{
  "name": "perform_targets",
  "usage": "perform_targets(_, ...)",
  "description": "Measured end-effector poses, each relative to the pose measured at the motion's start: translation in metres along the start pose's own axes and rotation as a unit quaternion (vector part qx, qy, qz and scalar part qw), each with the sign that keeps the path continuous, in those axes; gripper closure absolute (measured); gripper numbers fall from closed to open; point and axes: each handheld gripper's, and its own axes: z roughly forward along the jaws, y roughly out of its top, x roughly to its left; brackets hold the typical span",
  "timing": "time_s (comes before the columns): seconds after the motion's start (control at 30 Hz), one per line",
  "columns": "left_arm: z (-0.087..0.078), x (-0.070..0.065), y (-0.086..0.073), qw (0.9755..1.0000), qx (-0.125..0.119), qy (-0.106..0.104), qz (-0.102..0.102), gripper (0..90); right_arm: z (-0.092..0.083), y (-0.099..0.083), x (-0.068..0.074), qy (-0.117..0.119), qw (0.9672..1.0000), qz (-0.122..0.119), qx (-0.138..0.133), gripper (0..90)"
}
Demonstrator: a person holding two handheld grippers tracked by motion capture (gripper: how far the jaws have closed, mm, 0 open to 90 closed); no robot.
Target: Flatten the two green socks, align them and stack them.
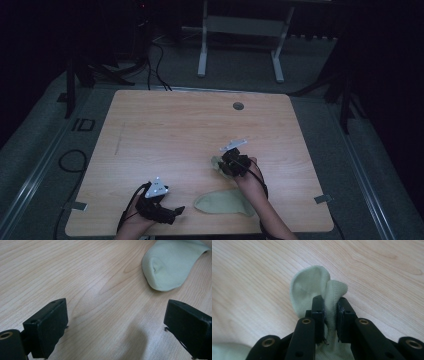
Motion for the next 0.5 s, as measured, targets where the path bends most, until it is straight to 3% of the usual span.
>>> perform_targets(0.13, 0.002, -0.001, 0.002, 1.0, 0.0, -0.006, -0.003, 5.5, 0.016, -0.006, 0.001, 0.001, 0.9999, -0.003, 0.016, 78.2)
perform_targets(0.23, 0.005, -0.002, 0.003, 1.0, 0.004, 0.003, 0.006, 5.5, 0.019, -0.01, 0.002, 0.001, 1.0, -0.002, 0.01, 77.7)
perform_targets(0.33, 0.008, 0.0, 0.004, 0.9999, 0.011, 0.003, 0.003, 5.5, 0.02, -0.009, 0.002, 0.001, 1.0, -0.001, 0.01, 76.9)
perform_targets(0.43, 0.01, 0.003, 0.009, 0.9999, 0.011, -0.002, -0.002, 5.6, 0.018, -0.006, 0.002, 0.012, 0.9998, -0.001, 0.018, 70.4)
perform_targets(0.5, 0.01, 0.004, 0.015, 1.0, 0.007, 0.007, 0.002, 7.2, 0.011, -0.003, 0.0, 0.024, 0.9996, 0.002, 0.012, 62.8)
